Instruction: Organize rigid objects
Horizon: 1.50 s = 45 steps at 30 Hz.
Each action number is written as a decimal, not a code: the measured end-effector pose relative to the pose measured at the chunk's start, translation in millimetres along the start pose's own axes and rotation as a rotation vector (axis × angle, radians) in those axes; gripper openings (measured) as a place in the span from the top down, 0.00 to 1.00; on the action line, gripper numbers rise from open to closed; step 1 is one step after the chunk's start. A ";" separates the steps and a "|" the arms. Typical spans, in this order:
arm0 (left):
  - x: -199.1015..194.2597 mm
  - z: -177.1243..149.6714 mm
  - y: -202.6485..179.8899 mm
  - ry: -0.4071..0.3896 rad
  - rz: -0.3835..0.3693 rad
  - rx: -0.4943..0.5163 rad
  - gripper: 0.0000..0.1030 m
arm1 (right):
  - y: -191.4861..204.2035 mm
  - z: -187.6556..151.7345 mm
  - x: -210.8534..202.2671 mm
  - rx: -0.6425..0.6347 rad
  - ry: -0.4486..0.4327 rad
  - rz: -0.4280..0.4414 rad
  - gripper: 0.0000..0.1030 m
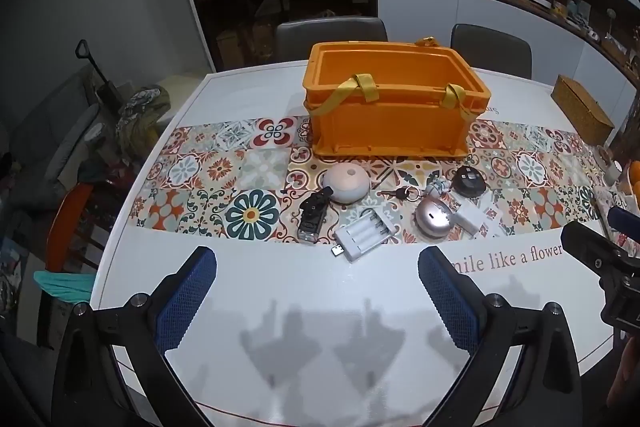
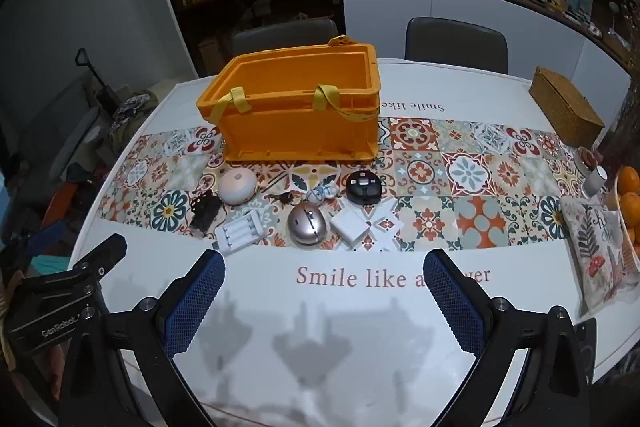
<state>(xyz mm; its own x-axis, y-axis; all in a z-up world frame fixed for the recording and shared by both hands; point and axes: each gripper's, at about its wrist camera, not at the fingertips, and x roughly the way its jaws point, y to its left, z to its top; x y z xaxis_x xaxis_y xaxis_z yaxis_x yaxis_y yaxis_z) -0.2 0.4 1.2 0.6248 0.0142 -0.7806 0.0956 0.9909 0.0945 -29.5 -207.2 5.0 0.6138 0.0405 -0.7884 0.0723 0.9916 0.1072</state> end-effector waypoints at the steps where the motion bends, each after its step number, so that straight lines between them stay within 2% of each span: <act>1: 0.4 0.0 -1.4 0.000 0.014 0.013 0.00 | -0.1 0.1 0.2 0.000 0.002 0.001 0.03; 8: 2.6 -3.3 -3.9 -0.016 0.013 0.013 0.00 | -4.7 1.7 3.9 0.016 0.010 0.024 0.03; 22: 3.7 3.2 -4.8 0.023 -0.008 -0.035 0.00 | -3.6 5.7 5.8 -0.026 0.003 0.021 0.03; 45: 17.2 11.7 1.3 0.035 -0.019 -0.014 0.00 | 8.0 15.6 16.1 -0.036 0.004 0.012 0.03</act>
<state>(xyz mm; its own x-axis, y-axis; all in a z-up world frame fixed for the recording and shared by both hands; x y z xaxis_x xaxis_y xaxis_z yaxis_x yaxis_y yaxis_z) 19.8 0.4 -4.9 0.5955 0.0000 -0.8033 0.0964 0.9928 0.0715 -6.8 -200.6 2.6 0.6112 0.0529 -0.7897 0.0368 0.9948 0.0951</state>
